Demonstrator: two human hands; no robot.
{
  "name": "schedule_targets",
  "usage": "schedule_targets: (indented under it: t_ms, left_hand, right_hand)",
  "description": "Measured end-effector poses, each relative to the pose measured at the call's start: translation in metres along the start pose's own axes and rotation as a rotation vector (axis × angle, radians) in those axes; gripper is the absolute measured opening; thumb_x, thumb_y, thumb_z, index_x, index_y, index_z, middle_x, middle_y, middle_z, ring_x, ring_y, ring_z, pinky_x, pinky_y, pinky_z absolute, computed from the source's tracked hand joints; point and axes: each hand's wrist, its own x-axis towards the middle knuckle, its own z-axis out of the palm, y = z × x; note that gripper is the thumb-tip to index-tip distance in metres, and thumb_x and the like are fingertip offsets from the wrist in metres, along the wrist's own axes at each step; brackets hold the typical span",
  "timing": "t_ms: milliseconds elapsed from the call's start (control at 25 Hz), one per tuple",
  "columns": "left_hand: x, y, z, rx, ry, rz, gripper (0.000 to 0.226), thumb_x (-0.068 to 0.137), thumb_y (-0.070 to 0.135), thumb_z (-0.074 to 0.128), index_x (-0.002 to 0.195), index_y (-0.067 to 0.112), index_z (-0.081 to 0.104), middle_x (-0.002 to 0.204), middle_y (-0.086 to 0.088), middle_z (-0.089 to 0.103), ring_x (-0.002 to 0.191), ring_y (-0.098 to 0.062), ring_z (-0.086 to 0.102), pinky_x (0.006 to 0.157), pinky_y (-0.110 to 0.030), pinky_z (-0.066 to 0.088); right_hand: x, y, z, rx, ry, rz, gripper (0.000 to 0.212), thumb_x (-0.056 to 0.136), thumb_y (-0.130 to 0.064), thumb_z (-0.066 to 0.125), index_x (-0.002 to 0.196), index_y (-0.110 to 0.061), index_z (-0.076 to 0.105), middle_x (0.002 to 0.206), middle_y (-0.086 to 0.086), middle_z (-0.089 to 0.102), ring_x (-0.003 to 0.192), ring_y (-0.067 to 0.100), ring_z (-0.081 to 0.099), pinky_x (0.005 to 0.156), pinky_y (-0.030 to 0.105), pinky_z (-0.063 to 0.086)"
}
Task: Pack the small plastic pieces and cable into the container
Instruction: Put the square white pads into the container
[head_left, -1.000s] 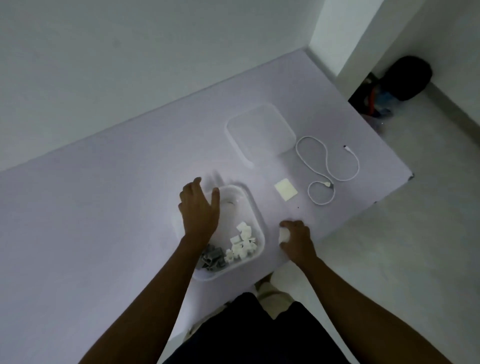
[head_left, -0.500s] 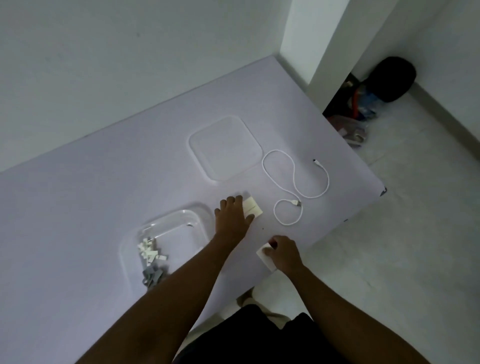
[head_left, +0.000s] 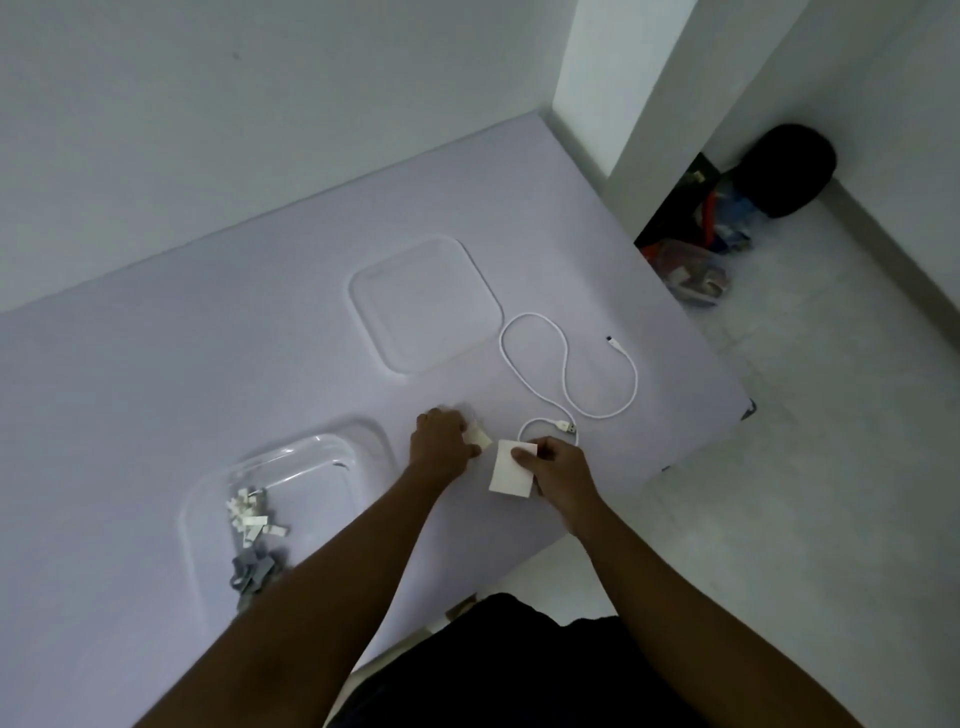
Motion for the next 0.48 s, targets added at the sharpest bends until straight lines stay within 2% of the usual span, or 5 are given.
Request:
schedule_targets:
  t_ms: [80,160,280,400,480]
  left_hand:
    - [-0.008,0.005,-0.009,-0.16,0.033,-0.015,0.023,0.082,0.031,0.071,0.09,0.01,0.064,0.095,-0.009,0.067,0.09,-0.027,0.064,0.074,-0.035,0.051]
    - [-0.021,0.009,-0.033,-0.323,0.124,-0.08,0.022,0.088,0.03,0.064,0.087,0.008,0.061,0.087,-0.007,0.064,0.082,-0.026,0.061,0.067,-0.031,0.044]
    - [-0.047,-0.006,-0.085,-0.504,0.318,-0.166,0.025,0.093,0.028,0.06,0.083,0.006,0.058,0.078,-0.005,0.059,0.072,-0.023,0.055,0.065,-0.029,0.039]
    - [-0.08,-0.061,-0.122,-0.573,0.406,-0.243,0.029,0.095,0.026,0.057,0.072,0.011,0.052,0.073,-0.006,0.059,0.074,-0.029,0.061,0.064,-0.033,0.043]
    - [-0.107,-0.108,-0.13,-0.52,0.416,-0.317,0.032,0.096,0.027,0.054,0.075,0.004,0.056,0.075,-0.013,0.063,0.075,-0.031,0.062,0.063,-0.033,0.041]
  right_hand:
    - [0.0,-0.012,0.005,0.023,-0.017,-0.013,0.006,0.087,-0.018,0.075,0.086,-0.017,0.069,0.074,0.001,0.069,0.063,0.015,0.062,0.05,0.024,0.043]
    - [-0.004,-0.023,0.011,0.073,-0.04,-0.014,0.005,0.088,-0.017,0.074,0.089,-0.014,0.07,0.066,0.002,0.064,0.054,0.013,0.054,0.048,0.025,0.041]
    - [-0.01,-0.042,0.028,0.117,-0.126,-0.024,0.005,0.089,-0.015,0.072,0.093,-0.012,0.072,0.065,0.008,0.065,0.053,0.017,0.053,0.047,0.028,0.04]
    - [-0.02,-0.069,0.064,0.049,-0.249,-0.092,0.006,0.088,-0.014,0.072,0.092,-0.01,0.074,0.07,0.012,0.069,0.054,0.021,0.056,0.046,0.029,0.039]
    - [-0.03,-0.088,0.097,-0.058,-0.371,-0.184,0.008,0.088,-0.013,0.071,0.093,-0.008,0.074,0.072,0.013,0.072,0.053,0.022,0.06,0.044,0.027,0.04]
